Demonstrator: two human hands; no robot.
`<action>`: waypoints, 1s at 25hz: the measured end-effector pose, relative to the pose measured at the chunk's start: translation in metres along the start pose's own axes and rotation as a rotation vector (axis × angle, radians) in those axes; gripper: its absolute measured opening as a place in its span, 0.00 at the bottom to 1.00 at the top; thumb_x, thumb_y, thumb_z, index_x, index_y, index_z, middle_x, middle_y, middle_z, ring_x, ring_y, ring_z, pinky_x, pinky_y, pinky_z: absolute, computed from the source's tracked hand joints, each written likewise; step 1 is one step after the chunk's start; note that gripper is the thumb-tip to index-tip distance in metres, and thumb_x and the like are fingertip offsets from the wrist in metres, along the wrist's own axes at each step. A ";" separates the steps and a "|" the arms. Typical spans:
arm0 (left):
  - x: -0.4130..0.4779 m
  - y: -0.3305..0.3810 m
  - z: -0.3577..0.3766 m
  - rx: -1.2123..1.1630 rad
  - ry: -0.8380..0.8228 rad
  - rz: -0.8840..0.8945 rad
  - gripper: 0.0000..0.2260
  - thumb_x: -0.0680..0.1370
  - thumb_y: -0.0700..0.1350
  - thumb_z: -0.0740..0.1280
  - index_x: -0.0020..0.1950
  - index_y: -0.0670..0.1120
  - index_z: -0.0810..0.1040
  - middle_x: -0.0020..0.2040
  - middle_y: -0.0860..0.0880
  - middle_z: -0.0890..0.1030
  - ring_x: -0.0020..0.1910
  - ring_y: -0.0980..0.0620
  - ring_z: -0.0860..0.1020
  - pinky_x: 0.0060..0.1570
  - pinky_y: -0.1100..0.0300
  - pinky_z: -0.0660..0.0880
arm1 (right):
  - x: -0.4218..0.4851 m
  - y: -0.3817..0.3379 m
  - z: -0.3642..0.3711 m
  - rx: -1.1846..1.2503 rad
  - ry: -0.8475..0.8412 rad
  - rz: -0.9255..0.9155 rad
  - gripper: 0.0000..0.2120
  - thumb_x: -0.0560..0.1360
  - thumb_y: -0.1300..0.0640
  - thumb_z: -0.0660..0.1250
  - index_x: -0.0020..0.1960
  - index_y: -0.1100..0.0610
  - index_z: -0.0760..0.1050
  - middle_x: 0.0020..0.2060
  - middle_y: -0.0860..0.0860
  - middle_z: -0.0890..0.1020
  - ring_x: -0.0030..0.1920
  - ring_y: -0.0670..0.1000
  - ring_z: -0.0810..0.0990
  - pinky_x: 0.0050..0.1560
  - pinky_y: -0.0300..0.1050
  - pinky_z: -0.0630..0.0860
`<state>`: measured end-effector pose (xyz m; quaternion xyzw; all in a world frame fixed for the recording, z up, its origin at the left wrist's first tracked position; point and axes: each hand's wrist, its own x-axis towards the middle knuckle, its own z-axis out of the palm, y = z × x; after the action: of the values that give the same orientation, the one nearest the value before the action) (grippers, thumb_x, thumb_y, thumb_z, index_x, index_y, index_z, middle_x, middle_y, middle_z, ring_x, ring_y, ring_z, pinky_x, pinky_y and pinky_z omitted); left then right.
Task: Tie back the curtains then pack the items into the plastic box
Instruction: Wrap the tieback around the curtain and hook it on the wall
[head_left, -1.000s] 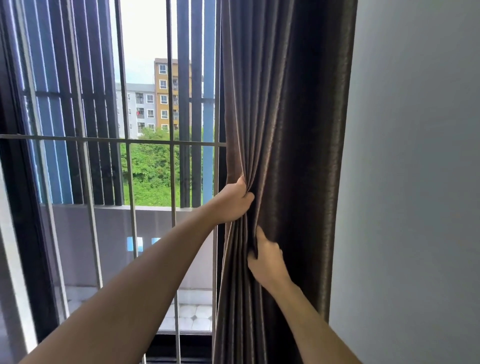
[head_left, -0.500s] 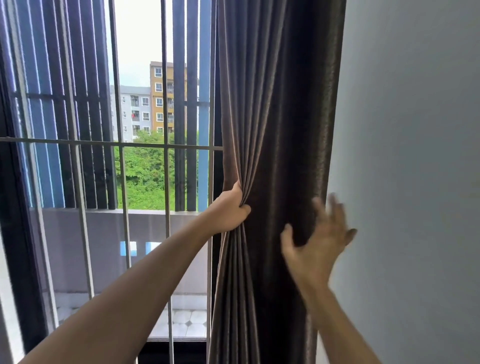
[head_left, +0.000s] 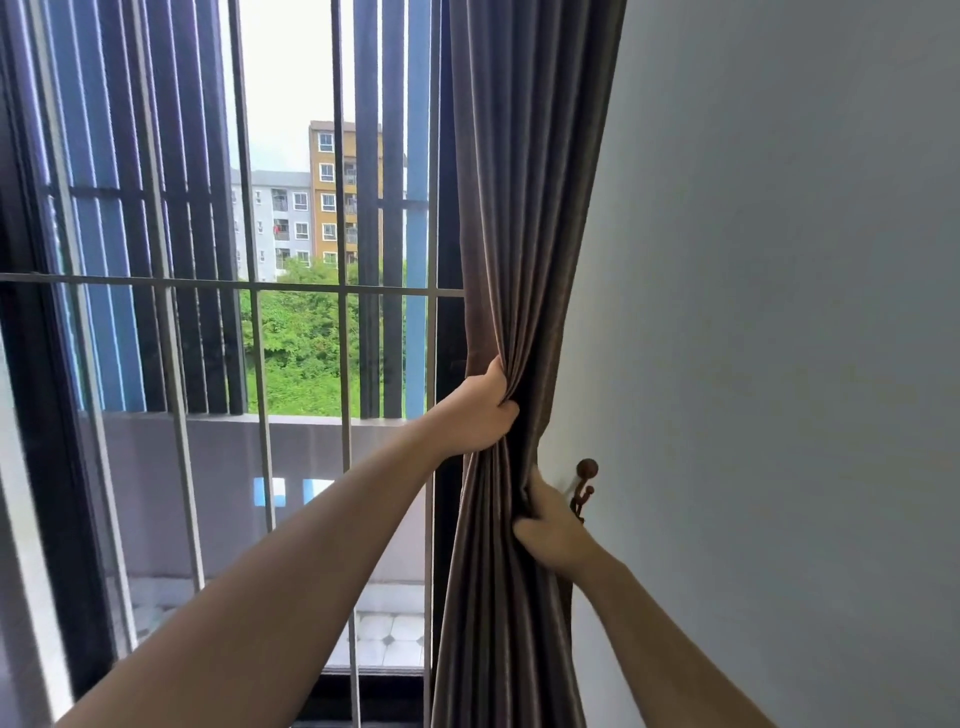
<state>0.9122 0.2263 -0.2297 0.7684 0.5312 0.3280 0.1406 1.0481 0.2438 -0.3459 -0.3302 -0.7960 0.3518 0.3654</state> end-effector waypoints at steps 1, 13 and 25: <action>0.001 0.000 0.001 -0.005 -0.005 -0.007 0.24 0.78 0.39 0.56 0.73 0.46 0.54 0.54 0.47 0.71 0.48 0.51 0.72 0.48 0.60 0.69 | 0.000 -0.001 0.003 0.011 -0.015 0.016 0.37 0.65 0.69 0.57 0.70 0.47 0.57 0.60 0.55 0.75 0.63 0.52 0.74 0.66 0.52 0.71; -0.005 0.013 0.018 0.081 0.178 -0.078 0.36 0.69 0.57 0.69 0.71 0.43 0.60 0.51 0.46 0.79 0.49 0.46 0.79 0.47 0.54 0.77 | -0.003 -0.002 0.019 0.181 -0.124 0.017 0.40 0.64 0.64 0.59 0.74 0.55 0.51 0.54 0.53 0.73 0.49 0.43 0.76 0.47 0.32 0.73; -0.026 -0.017 -0.010 -0.546 -0.066 -0.020 0.15 0.75 0.32 0.59 0.48 0.53 0.74 0.37 0.57 0.79 0.37 0.62 0.79 0.40 0.66 0.75 | 0.054 -0.031 -0.044 0.502 0.353 -0.038 0.41 0.63 0.20 0.50 0.67 0.42 0.67 0.65 0.44 0.75 0.62 0.42 0.76 0.63 0.43 0.73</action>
<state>0.8872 0.2081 -0.2410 0.7070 0.4258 0.4326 0.3630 1.0475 0.2834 -0.2805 -0.2706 -0.6147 0.4677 0.5746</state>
